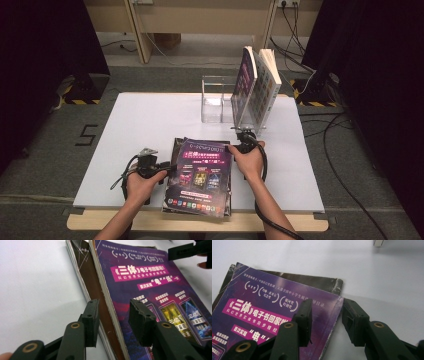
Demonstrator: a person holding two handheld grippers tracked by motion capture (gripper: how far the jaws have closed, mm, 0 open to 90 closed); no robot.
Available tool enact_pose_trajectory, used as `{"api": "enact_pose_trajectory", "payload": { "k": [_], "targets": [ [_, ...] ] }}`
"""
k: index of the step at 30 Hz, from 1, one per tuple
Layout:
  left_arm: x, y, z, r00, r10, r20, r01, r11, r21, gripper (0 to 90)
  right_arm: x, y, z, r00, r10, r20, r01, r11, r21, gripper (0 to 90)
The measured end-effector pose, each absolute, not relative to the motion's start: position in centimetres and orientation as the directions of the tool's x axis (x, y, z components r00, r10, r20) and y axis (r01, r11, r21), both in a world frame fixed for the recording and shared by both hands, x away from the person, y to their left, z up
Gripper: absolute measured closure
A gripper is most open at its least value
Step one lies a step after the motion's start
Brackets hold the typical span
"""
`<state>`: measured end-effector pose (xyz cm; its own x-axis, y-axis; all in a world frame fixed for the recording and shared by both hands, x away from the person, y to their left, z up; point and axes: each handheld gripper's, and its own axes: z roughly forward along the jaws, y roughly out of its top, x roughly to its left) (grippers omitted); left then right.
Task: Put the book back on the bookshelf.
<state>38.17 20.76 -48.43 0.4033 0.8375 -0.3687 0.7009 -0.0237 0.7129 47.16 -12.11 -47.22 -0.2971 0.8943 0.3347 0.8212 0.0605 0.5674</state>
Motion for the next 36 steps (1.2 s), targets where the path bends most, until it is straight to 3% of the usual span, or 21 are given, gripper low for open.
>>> {"api": "enact_pose_trajectory", "payload": {
  "k": [36],
  "targets": [
    [38.0,18.9,-48.9,0.441,0.822,-0.360,0.728,-0.093,0.679,64.2,48.4,-12.2,-47.5,-0.288,0.893,0.347,0.833,0.054,0.551,57.5]
  ]
}}
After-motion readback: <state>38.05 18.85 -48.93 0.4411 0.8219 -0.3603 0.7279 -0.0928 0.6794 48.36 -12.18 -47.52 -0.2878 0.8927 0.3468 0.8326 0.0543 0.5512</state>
